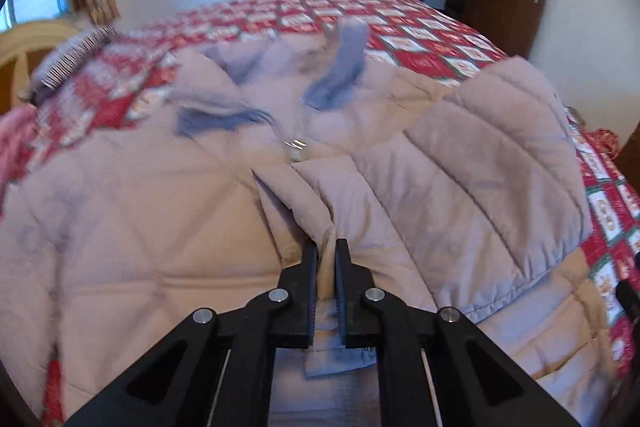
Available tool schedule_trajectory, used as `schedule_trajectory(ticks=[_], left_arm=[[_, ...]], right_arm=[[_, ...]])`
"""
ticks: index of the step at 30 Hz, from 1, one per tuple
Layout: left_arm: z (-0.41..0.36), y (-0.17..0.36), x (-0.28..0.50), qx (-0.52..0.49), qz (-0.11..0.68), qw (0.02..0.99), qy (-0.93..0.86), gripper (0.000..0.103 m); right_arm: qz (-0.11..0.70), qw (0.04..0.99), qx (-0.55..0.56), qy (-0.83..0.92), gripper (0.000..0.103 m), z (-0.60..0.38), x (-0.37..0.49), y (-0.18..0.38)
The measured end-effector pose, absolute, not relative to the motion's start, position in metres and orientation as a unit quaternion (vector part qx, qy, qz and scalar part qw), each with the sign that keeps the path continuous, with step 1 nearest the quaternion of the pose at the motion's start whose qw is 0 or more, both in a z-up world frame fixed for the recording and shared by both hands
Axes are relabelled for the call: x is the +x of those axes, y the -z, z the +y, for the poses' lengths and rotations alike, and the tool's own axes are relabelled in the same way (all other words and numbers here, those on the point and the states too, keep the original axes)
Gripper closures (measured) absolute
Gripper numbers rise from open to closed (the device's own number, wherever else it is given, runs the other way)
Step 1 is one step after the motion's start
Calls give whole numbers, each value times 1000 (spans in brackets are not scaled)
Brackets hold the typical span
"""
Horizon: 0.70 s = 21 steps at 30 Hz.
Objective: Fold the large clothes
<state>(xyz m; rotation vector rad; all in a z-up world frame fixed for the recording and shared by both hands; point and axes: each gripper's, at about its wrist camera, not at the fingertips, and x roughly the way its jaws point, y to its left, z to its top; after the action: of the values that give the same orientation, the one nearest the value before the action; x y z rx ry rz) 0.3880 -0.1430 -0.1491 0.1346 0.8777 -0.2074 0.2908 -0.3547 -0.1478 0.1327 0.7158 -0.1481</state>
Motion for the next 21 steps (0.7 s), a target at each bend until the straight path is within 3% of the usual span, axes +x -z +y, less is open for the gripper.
schedule_trajectory(ticks=[5, 11, 14, 16, 17, 18, 20, 21], left_arm=[[-108, 139, 388, 113, 376, 918, 51, 96], [-80, 154, 381, 127, 381, 915, 29, 95], [-74, 158, 381, 122, 389, 913, 24, 90], [-71, 150, 382, 112, 380, 918, 12, 81], [-69, 145, 382, 107, 373, 922, 3, 65], [-68, 139, 382, 101, 360, 927, -8, 39], [-63, 124, 379, 84, 325, 941, -37, 8], [-62, 118, 377, 72, 305, 949, -43, 7]], right_arm=[[351, 931, 73, 75, 9, -362, 294, 152], [363, 927, 64, 70, 9, -359, 307, 156], [364, 927, 57, 70, 9, -359, 315, 151], [359, 929, 54, 76, 9, -361, 322, 146], [356, 930, 54, 78, 9, -362, 326, 145], [354, 930, 53, 79, 9, -363, 331, 143], [351, 931, 52, 81, 9, -364, 344, 138], [346, 933, 54, 81, 9, -365, 352, 134]])
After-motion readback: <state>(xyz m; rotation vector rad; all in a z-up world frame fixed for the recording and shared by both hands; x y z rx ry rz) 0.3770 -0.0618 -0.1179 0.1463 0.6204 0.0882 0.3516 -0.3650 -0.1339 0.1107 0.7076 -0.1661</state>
